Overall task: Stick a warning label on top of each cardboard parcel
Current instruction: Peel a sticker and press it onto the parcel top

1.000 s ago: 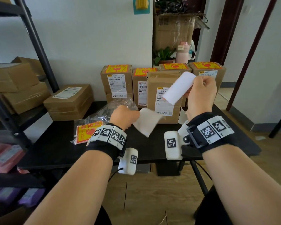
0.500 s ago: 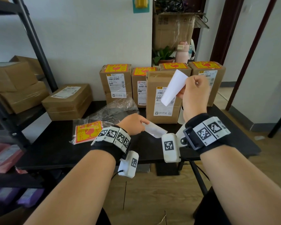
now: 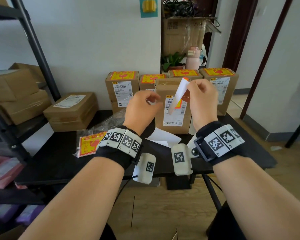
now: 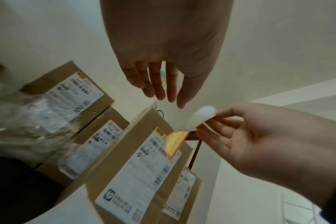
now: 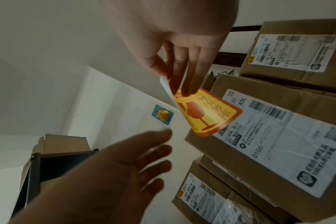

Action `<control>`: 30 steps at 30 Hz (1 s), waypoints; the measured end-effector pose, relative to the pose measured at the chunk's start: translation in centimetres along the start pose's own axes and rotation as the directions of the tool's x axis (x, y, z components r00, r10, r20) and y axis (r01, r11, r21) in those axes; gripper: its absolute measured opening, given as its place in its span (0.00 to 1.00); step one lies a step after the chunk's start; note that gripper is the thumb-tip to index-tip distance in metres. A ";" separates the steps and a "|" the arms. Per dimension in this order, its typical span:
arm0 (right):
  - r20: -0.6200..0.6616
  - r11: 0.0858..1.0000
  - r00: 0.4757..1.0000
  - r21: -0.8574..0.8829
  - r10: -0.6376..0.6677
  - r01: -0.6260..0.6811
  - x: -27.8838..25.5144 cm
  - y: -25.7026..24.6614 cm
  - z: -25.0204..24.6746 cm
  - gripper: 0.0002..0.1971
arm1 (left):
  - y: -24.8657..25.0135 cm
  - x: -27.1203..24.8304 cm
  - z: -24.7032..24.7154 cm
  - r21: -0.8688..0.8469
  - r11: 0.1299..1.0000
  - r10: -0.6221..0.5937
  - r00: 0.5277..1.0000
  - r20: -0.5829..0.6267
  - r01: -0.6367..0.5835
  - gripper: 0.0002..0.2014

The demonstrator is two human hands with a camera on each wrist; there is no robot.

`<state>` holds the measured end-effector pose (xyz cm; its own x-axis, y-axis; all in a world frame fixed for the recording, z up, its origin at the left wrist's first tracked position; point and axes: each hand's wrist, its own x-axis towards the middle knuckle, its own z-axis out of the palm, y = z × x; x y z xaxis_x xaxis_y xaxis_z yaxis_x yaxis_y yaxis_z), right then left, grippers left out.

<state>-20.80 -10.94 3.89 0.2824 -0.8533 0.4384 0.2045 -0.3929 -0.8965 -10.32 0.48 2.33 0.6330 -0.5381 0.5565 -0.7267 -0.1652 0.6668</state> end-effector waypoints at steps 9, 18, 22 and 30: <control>0.107 0.996 0.991 0.031 -0.082 0.079 -0.5 -1.3 0.4 0.05 | 2.0 0.1 0.9 0.294 0.927 0.279 0.951 -0.132 -0.231 0.14; 0.203 0.994 0.977 0.095 -0.065 0.046 -0.2 -1.7 -0.2 0.04 | 2.8 1.7 0.1 -0.050 0.998 0.021 0.990 -0.143 -0.028 0.09; 0.101 0.994 0.990 -0.037 -0.095 0.099 1.2 -1.0 -0.9 0.05 | 2.6 4.0 0.3 -0.231 0.962 -0.162 0.985 -0.059 0.144 0.10; 0.096 0.990 0.995 -0.141 0.010 0.004 4.5 0.9 -1.2 0.18 | 2.9 6.7 1.7 -0.447 0.850 -0.286 0.957 0.057 0.280 0.11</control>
<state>-20.47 -15.54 4.93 0.3732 -0.8202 0.4336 0.0714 -0.4405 -0.8949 -8.61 -5.00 7.13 0.7980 -0.5145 0.3140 -0.3211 0.0780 0.9438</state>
